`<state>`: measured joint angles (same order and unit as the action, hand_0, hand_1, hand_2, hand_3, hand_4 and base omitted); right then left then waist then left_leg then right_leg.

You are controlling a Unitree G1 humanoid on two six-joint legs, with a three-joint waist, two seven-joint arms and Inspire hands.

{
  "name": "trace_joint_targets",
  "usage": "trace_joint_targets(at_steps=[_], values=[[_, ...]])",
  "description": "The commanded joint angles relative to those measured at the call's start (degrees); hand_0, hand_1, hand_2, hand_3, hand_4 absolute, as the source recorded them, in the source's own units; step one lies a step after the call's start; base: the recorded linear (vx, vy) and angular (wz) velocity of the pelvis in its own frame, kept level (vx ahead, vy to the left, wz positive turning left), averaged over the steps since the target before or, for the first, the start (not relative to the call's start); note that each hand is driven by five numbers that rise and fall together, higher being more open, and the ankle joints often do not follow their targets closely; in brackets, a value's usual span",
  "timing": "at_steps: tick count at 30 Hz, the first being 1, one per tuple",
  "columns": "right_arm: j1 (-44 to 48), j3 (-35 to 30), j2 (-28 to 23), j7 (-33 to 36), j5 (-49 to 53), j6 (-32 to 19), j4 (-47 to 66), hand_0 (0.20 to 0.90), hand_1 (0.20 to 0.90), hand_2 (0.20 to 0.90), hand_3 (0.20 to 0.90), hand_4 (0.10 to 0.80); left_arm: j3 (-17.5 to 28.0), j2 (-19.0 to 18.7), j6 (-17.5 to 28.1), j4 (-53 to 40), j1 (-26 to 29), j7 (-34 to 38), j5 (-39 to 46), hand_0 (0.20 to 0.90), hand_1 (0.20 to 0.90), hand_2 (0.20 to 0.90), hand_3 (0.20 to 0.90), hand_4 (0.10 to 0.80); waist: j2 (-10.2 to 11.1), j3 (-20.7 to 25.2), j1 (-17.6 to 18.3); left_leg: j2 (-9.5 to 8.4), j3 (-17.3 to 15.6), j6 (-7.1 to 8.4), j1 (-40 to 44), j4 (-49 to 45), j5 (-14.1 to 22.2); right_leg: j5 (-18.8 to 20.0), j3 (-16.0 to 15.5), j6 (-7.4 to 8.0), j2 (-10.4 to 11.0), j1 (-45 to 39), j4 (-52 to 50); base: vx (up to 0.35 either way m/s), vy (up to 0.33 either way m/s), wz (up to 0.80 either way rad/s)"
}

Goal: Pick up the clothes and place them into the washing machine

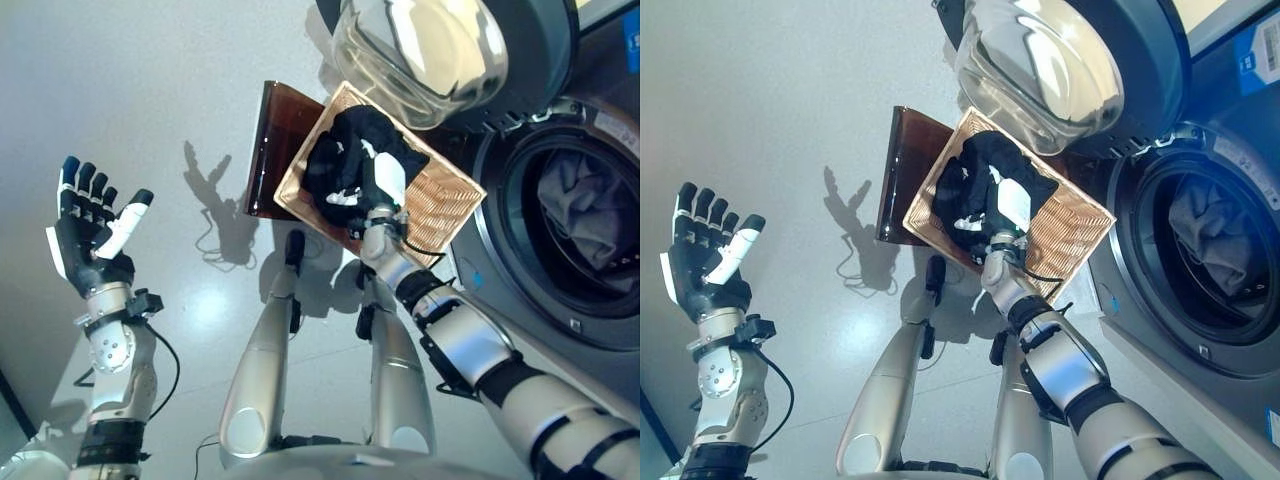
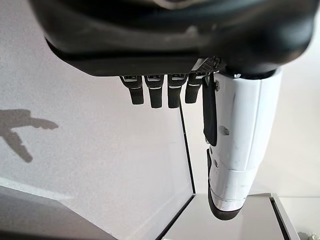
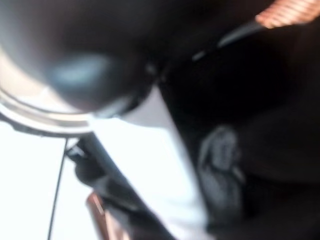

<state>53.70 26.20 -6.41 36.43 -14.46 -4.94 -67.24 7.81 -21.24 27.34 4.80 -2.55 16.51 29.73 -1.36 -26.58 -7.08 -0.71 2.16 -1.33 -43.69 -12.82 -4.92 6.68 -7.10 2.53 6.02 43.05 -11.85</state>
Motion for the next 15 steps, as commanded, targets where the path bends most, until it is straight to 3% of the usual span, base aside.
trace_joint_targets(at_steps=[1,2,15], values=[[3.93,0.15,0.93,-5.75,-0.82,1.10,-3.51,0.367,0.367,0.367,0.367,0.420,4.31,-5.33,4.07,-8.62,-4.26,0.36,-1.26,0.900,0.900,0.900,0.900,0.800,-1.18,0.49,-2.56,-3.35,-1.76,-0.31,-3.48,-0.46,3.28,2.71,-0.25,2.55,2.37,2.02,5.45,0.000,0.000,0.00],[4.19,0.41,0.43,-6.22,-1.07,1.03,-3.46,0.200,0.200,0.200,0.200,0.300,4.59,-5.35,3.96,-8.46,-4.28,0.06,-1.15,0.900,0.900,0.900,0.900,0.800,-1.17,0.46,-2.58,-3.25,-1.81,-0.32,-3.78,-0.54,3.29,2.65,-0.25,2.44,2.40,2.31,5.28,0.000,0.000,0.00],[4.54,0.33,-1.39,-6.33,-2.70,1.52,-3.44,0.200,0.200,0.200,0.200,0.300,5.46,-5.15,3.61,-7.53,-4.35,-0.63,-0.54,0.900,0.900,0.900,0.900,0.800,-1.13,0.58,-2.37,-3.20,-1.86,-0.33,-4.56,-0.52,3.05,2.55,-0.29,2.39,2.47,3.44,4.61,0.000,0.000,0.00]])
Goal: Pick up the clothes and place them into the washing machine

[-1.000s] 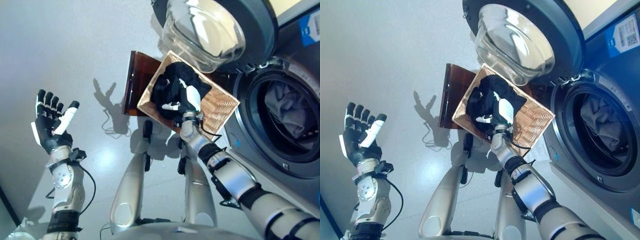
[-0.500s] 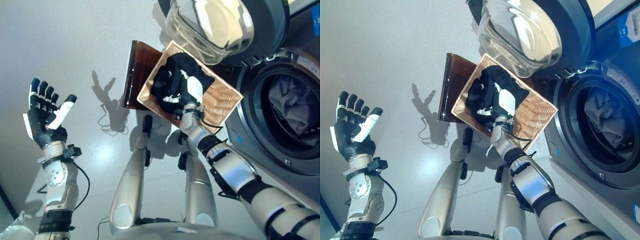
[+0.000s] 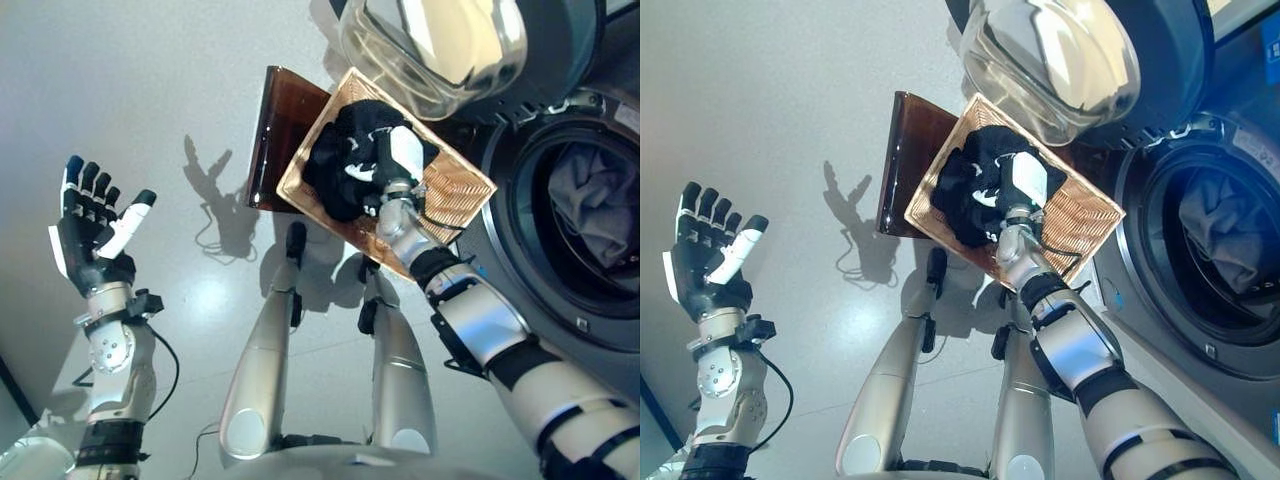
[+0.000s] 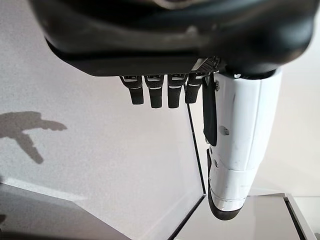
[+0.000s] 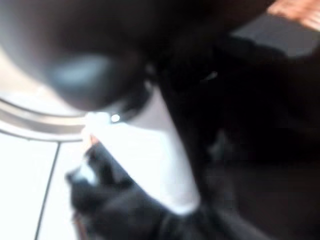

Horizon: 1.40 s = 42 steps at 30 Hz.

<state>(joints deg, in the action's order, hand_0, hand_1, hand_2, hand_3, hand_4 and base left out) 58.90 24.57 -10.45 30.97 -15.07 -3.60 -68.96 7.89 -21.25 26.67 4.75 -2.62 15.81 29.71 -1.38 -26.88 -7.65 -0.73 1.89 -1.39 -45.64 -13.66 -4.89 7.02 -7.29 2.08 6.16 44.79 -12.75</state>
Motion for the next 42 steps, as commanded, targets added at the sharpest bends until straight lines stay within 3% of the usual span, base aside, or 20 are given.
trace_joint_targets(at_steps=[1,19,22,28,42], values=[[-0.75,1.91,2.63,-0.90,-2.15,0.25,-1.73,0.200,0.200,0.200,0.200,0.300,5.42,-5.13,4.23,-7.32,-4.27,0.05,-0.53,0.900,0.900,0.900,0.900,0.800,-1.08,1.02,-1.77,-3.18,-1.63,-0.28,-2.64,0.32,3.03,2.19,-0.11,2.83,2.35,1.78,5.41,0.000,0.000,0.00],[-3.44,-0.89,-0.36,0.86,-1.12,-1.03,1.01,0.200,0.200,0.200,0.200,0.300,5.83,-5.01,4.29,-6.02,-4.36,-0.17,-1.01,0.900,0.900,0.900,0.900,0.800,-0.99,2.62,-1.00,-2.86,-2.13,-0.40,-2.88,-0.53,3.40,1.81,0.02,2.78,2.45,2.19,4.70,0.002,0.000,0.00],[-7.02,-2.32,-2.17,2.03,1.37,-3.55,8.46,0.200,0.200,0.200,0.200,0.300,6.35,-4.54,4.42,-4.91,-4.19,1.02,-1.93,0.900,0.900,0.900,0.900,0.800,-0.29,3.12,-0.18,-2.63,-2.30,-0.44,-2.59,-0.75,3.61,1.69,0.26,2.76,2.28,2.15,4.32,0.024,-0.005,-0.05],[-22.58,-5.51,-7.44,0.94,6.40,-9.80,29.11,0.200,0.200,0.200,0.200,0.300,5.89,-2.15,4.70,-0.30,-2.86,3.48,-3.33,0.900,0.900,0.900,0.900,0.800,1.15,4.48,2.24,-2.21,-2.22,-0.38,-1.33,0.27,3.50,1.08,0.06,2.80,2.14,0.93,4.35,0.021,-0.015,-0.01],[-40.65,-11.43,-9.37,-7.93,23.58,-19.67,38.49,0.200,0.200,0.200,0.200,0.300,4.84,0.10,5.29,4.56,-2.42,1.67,-0.17,0.900,0.900,0.900,0.900,0.800,2.57,7.37,4.14,-1.95,-1.87,-0.10,3.90,2.06,3.22,0.01,-0.52,2.90,1.92,-3.87,4.88,0.029,-0.011,0.00]])
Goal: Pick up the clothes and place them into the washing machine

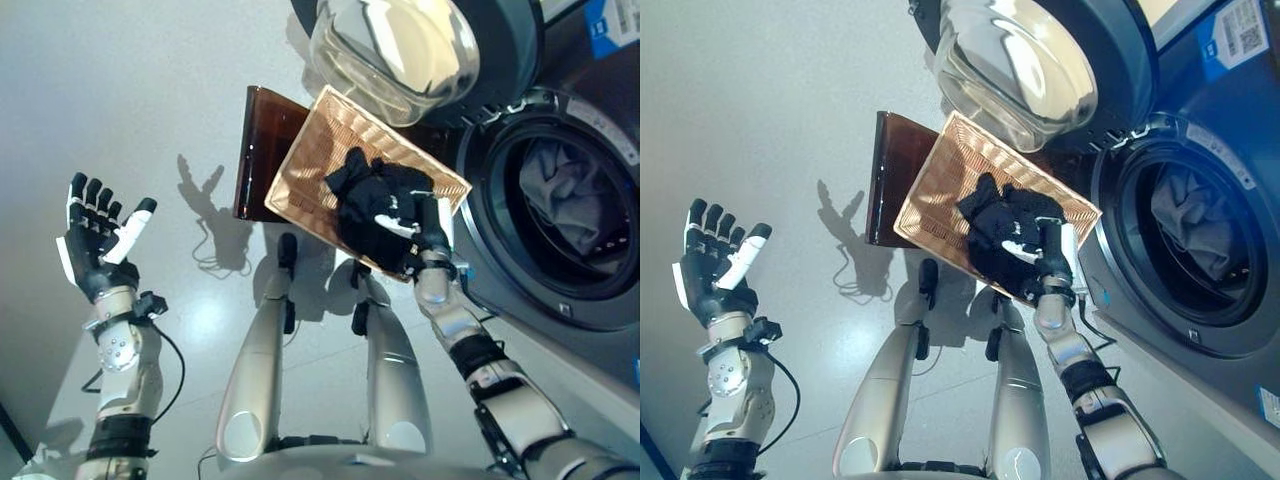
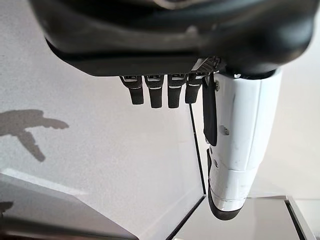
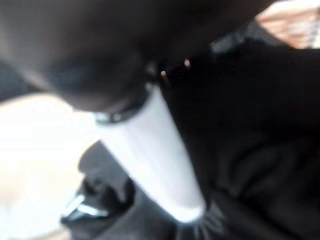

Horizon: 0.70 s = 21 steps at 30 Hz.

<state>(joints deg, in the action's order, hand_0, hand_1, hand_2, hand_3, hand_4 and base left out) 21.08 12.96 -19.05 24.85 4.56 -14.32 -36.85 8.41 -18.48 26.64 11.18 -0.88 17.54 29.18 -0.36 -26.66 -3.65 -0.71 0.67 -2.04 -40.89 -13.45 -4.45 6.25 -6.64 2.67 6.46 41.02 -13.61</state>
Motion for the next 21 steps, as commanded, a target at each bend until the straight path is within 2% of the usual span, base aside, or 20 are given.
trace_joint_targets(at_steps=[1,9,12,13,15,16,17,19,21], values=[[-4.19,-0.32,-1.10,-3.77,6.90,-10.08,7.72,0.200,0.200,0.200,0.200,0.300,4.16,-2.52,5.27,-1.64,-4.11,-0.68,0.95,0.900,0.900,0.900,0.900,0.800,1.63,7.35,0.33,-1.91,-0.52,0.56,-0.28,1.91,2.77,0.65,-1.16,2.24,1.60,-0.72,5.77,0.000,0.000,0.00],[-9.36,-2.28,-1.83,-11.85,18.35,-12.55,11.92,0.200,0.200,0.200,0.200,0.300,4.04,-1.87,4.80,0.71,-3.88,-2.41,2.24,0.900,0.900,0.900,0.900,0.800,2.25,8.27,0.94,-1.86,-0.46,0.83,1.97,2.63,2.63,0.33,-1.12,2.17,1.39,-2.80,6.10,0.004,-0.001,0.00],[-12.79,-4.30,-0.84,-18.67,29.73,-13.57,13.11,0.200,0.200,0.200,0.200,0.300,3.93,-1.39,4.22,2.24,-3.88,-3.64,3.21,0.900,0.900,0.900,0.900,0.800,2.68,8.86,1.37,-1.81,-0.46,1.03,3.38,3.18,2.57,0.16,-1.03,2.18,1.21,-4.05,6.39,0.023,-0.004,-0.03],[-12.79,-4.31,-0.85,-18.70,29.76,-13.58,13.10,0.200,0.200,0.200,0.200,0.300,3.92,-1.39,4.23,2.24,-3.88,-3.65,3.22,0.900,0.900,0.900,0.900,0.800,2.68,8.85,1.36,-1.81,-0.46,1.03,3.40,3.19,2.57,0.16,-1.03,2.18,1.21,-4.07,6.40,0.027,-0.006,-0.03],[-14.47,-5.56,0.05,-22.65,37.09,-13.59,13.64,0.200,0.200,0.200,0.200,0.300,4.00,-1.10,3.95,2.21,-4.03,-4.39,4.16,0.900,0.900,0.900,0.900,0.800,2.81,8.99,1.53,-1.70,-0.59,1.14,4.01,3.39,2.54,0.12,-1.10,2.15,1.18,-4.61,6.52,0.019,-0.006,-0.05],[-15.54,-6.67,1.29,-27.05,44.56,-12.96,13.48,0.200,0.200,0.200,0.200,0.300,3.92,-0.74,3.44,2.73,-4.11,-5.54,5.37,0.900,0.900,0.900,0.900,0.800,2.94,9.08,1.71,-1.58,-0.47,1.27,4.49,3.55,2.50,0.01,-1.04,2.12,1.10,-5.11,6.65,0.016,-0.004,-0.05],[-15.53,-6.68,1.28,-27.10,44.60,-12.97,13.45,0.200,0.200,0.200,0.200,0.300,3.92,-0.74,3.45,2.74,-4.10,-5.55,5.38,0.900,0.900,0.900,0.900,0.800,2.94,9.06,1.70,-1.58,-0.48,1.27,4.51,3.56,2.50,0.01,-1.04,2.12,1.10,-5.13,6.66,0.018,-0.011,-0.05],[-17.38,-7.91,2.72,-32.70,53.61,-11.28,13.26,0.200,0.200,0.200,0.200,0.300,3.90,-0.12,2.79,3.81,-3.96,-7.14,7.30,0.900,0.900,0.900,0.900,0.800,3.08,9.23,2.03,-1.45,-0.56,1.43,5.20,3.65,2.49,-0.12,-1.05,2.06,0.96,-5.79,6.77,0.017,-0.010,-0.04],[-19.15,-8.08,2.70,-35.48,56.93,-10.20,14.96,0.200,0.200,0.200,0.200,0.300,3.99,0.22,2.40,3.46,-4.06,-7.80,7.83,0.900,0.900,0.900,0.900,0.800,3.15,9.39,2.33,-1.40,-0.62,1.51,5.73,3.75,2.58,-0.29,-0.91,2.00,0.78,-6.15,6.71,0.020,-0.004,-0.04]])
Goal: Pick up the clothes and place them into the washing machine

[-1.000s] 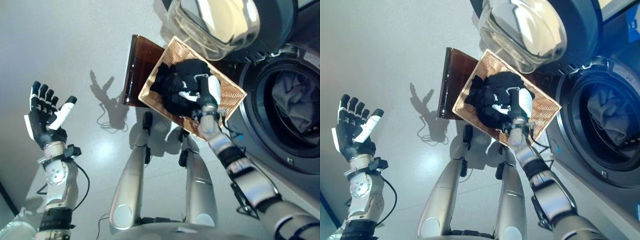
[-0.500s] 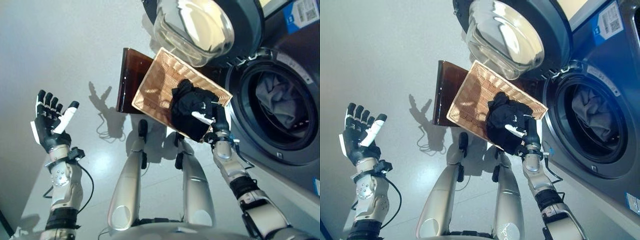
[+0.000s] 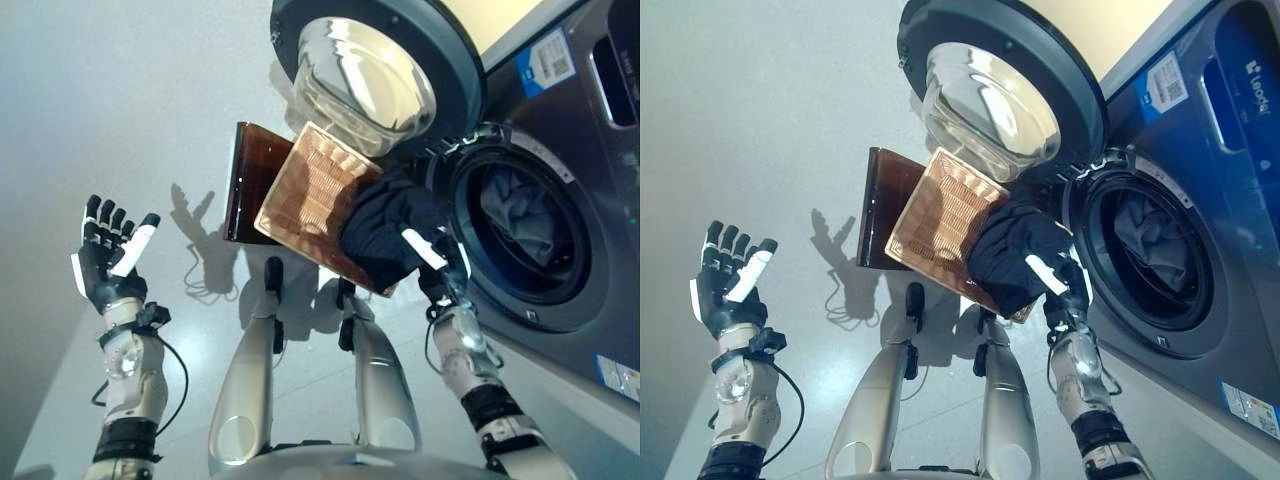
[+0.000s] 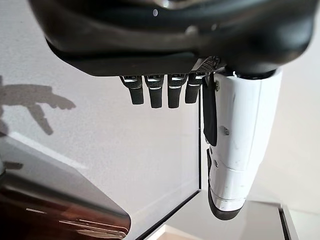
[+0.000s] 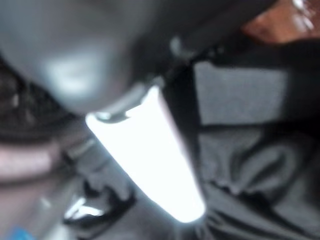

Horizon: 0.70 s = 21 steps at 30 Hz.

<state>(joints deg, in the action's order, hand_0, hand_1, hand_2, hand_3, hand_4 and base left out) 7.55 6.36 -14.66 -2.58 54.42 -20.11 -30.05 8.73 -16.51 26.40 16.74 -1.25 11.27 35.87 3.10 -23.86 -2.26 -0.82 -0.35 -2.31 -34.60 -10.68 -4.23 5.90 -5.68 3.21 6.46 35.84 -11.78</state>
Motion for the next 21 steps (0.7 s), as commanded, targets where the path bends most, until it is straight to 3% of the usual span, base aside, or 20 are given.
trace_joint_targets(at_steps=[1,13,21], values=[[-5.63,-1.48,-1.69,-8.06,7.07,-4.42,8.16,0.200,0.200,0.200,0.200,0.300,3.66,-1.74,2.65,-2.10,-3.70,-1.53,1.14,0.900,0.900,0.900,0.900,0.800,-0.31,6.59,0.93,-1.28,0.40,1.78,-0.54,1.00,2.35,0.06,-1.87,1.45,0.78,-0.98,4.88,0.023,-0.005,-0.05],[-13.24,-2.09,-3.93,-14.59,11.53,-0.97,15.73,0.200,0.200,0.200,0.200,0.300,3.06,-0.94,2.05,1.33,-3.67,-3.42,0.87,0.900,0.900,0.900,0.900,0.800,0.75,8.56,2.02,-0.48,0.09,2.11,3.67,1.99,2.74,-0.83,-1.32,1.62,0.28,-4.58,4.93,0.040,-0.016,-0.05],[-11.67,-5.52,1.31,-16.03,21.66,-1.04,12.32,0.200,0.200,0.200,0.200,0.300,2.45,-0.33,2.35,0.70,-3.38,-3.48,2.71,0.900,0.900,0.900,0.900,0.800,0.53,8.02,2.31,-0.49,-0.04,2.45,4.57,2.14,2.64,-0.83,-1.24,1.57,0.03,-5.72,5.62,0.004,-0.002,0.00]])
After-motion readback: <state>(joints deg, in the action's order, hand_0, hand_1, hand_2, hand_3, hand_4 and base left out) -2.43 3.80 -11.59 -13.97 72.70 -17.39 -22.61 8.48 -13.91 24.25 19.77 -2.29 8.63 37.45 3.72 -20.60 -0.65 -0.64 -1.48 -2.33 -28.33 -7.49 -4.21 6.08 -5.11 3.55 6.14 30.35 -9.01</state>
